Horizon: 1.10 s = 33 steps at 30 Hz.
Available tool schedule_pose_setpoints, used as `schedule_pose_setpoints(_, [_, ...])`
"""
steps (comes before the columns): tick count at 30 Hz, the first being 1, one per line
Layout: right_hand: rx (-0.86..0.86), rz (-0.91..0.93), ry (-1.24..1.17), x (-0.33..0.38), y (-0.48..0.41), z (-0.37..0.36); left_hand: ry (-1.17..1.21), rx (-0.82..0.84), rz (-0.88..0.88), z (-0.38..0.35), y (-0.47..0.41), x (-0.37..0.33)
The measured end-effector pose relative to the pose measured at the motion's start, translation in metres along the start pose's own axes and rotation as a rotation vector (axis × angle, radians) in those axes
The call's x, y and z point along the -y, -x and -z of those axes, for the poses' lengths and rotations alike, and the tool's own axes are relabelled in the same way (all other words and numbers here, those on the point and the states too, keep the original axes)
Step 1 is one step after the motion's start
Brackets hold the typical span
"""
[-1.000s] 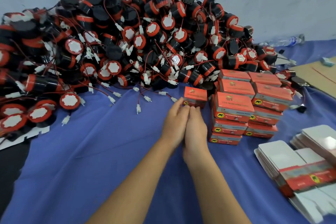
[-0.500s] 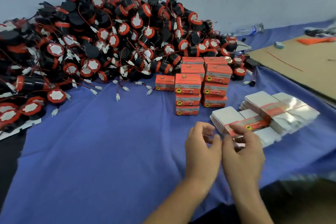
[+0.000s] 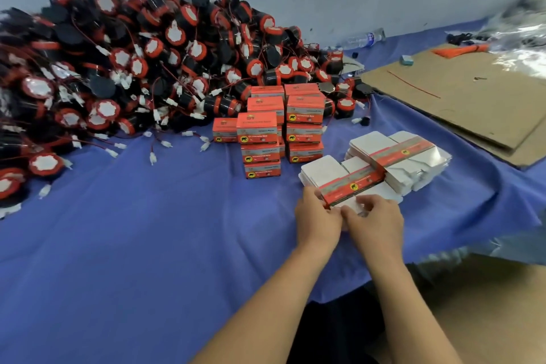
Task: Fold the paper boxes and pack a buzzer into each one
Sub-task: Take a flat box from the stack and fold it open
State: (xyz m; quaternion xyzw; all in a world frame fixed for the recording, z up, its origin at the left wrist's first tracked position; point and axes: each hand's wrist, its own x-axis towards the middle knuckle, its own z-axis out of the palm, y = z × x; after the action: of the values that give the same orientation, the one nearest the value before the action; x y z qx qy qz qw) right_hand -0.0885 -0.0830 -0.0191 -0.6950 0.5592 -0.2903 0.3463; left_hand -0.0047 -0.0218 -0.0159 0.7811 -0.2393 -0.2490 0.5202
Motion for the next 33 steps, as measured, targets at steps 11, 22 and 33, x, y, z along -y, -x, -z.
schedule_pose_setpoints(11, [-0.074, 0.206, -0.009, 0.034, 0.033, 0.01, 0.44, -0.091, -0.006, 0.033, 0.019, -0.008])
schedule_pose_setpoints(22, [0.524, 0.499, 0.022, 0.095, 0.075, -0.001, 0.655, -0.161, -0.052, 0.166, 0.092, 0.027])
schedule_pose_setpoints(33, [0.955, 0.391, -0.174, 0.142, 0.153, -0.069, 0.307, -0.513, -0.116, 0.247, 0.147, 0.086])
